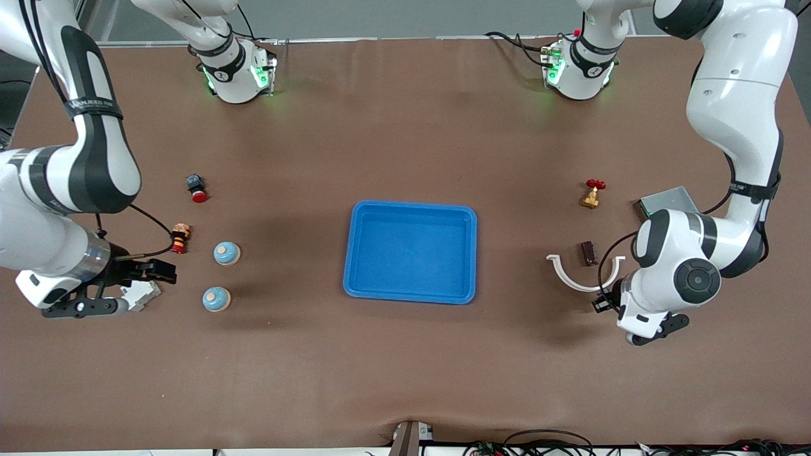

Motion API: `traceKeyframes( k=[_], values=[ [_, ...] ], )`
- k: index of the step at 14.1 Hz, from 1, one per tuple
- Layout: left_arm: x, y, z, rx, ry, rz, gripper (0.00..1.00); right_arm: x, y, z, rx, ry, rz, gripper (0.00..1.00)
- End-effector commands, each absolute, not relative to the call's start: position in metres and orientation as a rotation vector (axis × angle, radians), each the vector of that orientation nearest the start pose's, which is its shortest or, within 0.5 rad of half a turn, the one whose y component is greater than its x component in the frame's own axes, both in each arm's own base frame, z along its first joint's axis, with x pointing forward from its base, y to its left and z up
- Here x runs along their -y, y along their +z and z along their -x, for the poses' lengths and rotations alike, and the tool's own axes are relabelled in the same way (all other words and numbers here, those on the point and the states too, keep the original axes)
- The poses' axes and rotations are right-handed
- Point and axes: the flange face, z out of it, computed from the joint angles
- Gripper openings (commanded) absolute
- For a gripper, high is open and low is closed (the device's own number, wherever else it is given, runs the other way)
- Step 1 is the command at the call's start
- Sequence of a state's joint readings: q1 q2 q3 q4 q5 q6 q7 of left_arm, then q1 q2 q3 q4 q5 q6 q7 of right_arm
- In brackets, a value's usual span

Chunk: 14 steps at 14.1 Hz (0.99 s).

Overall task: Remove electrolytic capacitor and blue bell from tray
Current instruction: 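Set the bell beside the first bell while the left gripper carries the capacitor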

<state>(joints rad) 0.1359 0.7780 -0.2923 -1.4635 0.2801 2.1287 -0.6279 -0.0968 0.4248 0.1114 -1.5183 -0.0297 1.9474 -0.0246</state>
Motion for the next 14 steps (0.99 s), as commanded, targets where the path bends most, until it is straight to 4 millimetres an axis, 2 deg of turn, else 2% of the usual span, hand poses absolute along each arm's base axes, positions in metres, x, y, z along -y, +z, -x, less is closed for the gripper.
traceKeyframes(
  k=[1, 6, 8, 11, 14],
  values=[
    [0.057, 0.223, -0.724, 0.619, 0.030, 3.030, 0.00, 0.027, 0.437, -0.678, 0.001, -0.032, 3.132, 1.00],
    [0.067, 0.213, -0.723, 0.743, 0.038, 3.002, 0.00, 0.022, 0.471, -0.673, -0.055, -0.098, 3.132, 1.00],
    [0.069, 0.213, -0.725, 0.767, 0.001, 3.008, 0.00, 0.015, 0.484, -0.663, -0.135, -0.031, 3.133, 1.00],
    [0.070, 0.210, -0.726, 0.812, -0.018, 3.007, 0.00, 0.017, 0.504, -0.649, -0.130, -0.002, 3.139, 1.00],
    [0.063, 0.205, -0.728, 0.847, -0.050, 3.020, 0.00, 0.017, 0.532, -0.630, -0.135, 0.030, 3.137, 1.00]
  ],
)
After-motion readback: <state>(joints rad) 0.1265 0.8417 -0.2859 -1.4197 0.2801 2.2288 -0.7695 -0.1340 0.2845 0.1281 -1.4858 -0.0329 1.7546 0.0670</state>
